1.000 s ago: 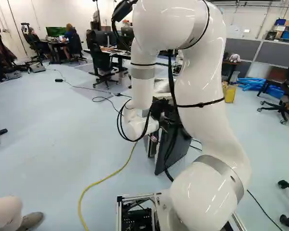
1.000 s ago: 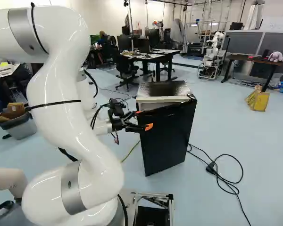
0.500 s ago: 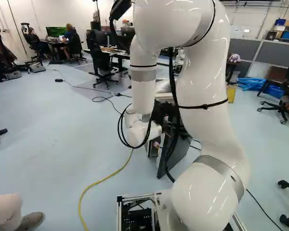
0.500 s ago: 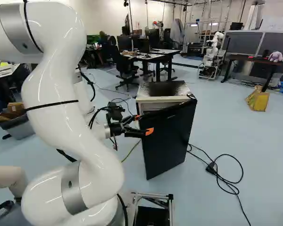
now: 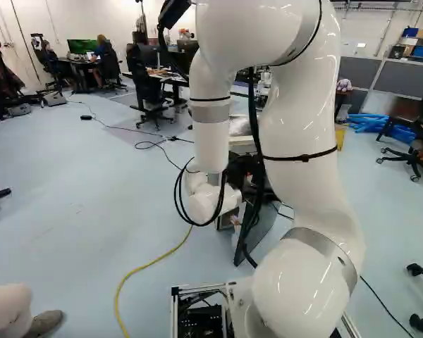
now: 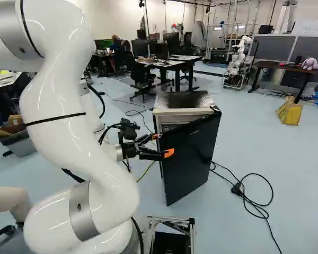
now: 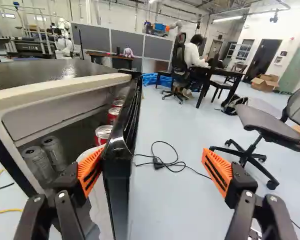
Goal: Grab a drink from the fridge
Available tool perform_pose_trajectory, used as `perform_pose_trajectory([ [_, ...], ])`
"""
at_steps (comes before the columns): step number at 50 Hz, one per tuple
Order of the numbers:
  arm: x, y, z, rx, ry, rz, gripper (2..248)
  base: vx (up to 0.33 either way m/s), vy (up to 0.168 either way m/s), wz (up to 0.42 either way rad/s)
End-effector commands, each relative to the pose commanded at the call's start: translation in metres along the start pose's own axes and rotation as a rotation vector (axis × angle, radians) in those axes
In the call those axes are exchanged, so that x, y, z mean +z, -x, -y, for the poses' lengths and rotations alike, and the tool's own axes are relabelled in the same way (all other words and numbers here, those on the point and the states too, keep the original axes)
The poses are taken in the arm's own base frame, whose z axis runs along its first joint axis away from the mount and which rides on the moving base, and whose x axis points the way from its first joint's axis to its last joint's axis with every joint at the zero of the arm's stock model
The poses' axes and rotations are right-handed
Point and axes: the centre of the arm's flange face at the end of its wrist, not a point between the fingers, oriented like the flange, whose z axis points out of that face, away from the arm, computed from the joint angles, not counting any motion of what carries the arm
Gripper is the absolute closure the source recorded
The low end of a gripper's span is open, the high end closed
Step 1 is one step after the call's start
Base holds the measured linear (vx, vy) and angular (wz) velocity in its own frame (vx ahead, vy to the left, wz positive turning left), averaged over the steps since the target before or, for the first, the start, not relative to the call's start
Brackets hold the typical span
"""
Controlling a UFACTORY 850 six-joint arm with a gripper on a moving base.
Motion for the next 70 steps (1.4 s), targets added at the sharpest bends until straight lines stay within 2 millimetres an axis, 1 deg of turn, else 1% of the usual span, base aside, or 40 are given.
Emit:
perform_pose_trajectory([
  [25, 0.011, -0.001, -0.018, 0.003, 0.103, -0.008, 3, 0.000, 0.000, 0.000],
  [70, 0.040, -0.006, -0.040, 0.049, 0.355, -0.001, 3, 0.000, 0.000, 0.000],
])
